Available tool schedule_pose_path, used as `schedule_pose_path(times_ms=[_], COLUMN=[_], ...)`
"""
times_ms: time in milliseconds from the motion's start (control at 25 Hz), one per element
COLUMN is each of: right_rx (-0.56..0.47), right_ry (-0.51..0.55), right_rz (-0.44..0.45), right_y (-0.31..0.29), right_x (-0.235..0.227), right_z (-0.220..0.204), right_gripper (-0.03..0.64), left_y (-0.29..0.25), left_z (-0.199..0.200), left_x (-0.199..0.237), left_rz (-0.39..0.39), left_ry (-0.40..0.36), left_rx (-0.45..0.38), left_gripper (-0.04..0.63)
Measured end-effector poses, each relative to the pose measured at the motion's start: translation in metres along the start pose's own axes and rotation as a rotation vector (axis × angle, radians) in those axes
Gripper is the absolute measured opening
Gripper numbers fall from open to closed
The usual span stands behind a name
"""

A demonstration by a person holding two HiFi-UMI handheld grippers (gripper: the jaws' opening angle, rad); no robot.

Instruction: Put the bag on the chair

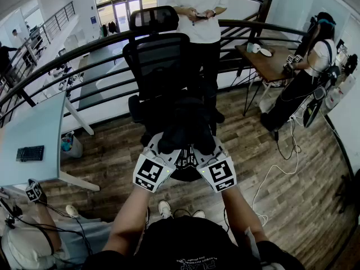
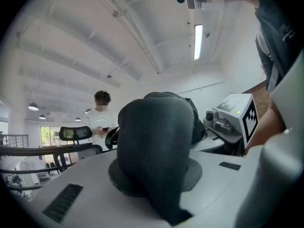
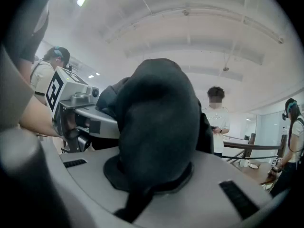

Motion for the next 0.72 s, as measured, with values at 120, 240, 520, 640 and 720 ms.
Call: schedule_pose_path(times_ms=[120, 240, 520, 640, 720], right_rx=[-0.013, -0.026, -0.046, -0.040, -0.037], right_ry=[0.013, 0.029, 0.015, 0.025, 0.025], right_rz=[0.006, 0.004, 0.003, -0.003, -0.008], right_y=[-0.003, -0.005, -0.017, -0.026, -0.034], right_x=[-0.001, -0.001, 0.001, 0.002, 0.004], right_z=[0.005, 0.008, 0.015, 0.016, 0.016], right_gripper=[0.034, 0.034, 0.035, 0.035, 0.035], left_y=[0.001, 0.002, 0.005, 0.005, 0.007], left_z=[0.006, 0.007, 0.010, 0.009, 0.006], left_x=[0.006, 0.007, 0.020, 0.029, 0.037], left_rz=[0.004, 0.001, -0.002, -0.004, -0.006], left_ry=[-0.019, -0.006, -0.014, -0.012, -0.011], left_rx=[-0.009, -0.012, -0.036, -0.044, -0.043], left_gripper=[0.052, 0.052, 0.052, 0.052, 0.052])
Point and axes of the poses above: the fingertips, and each gripper's own axes: y backward along the fingers, x to its left, z out of its top, the point moved 10 cm from there along y, backward along the fingers, and after that the axes turned 10 degrees about z, right-handed, at the moved point
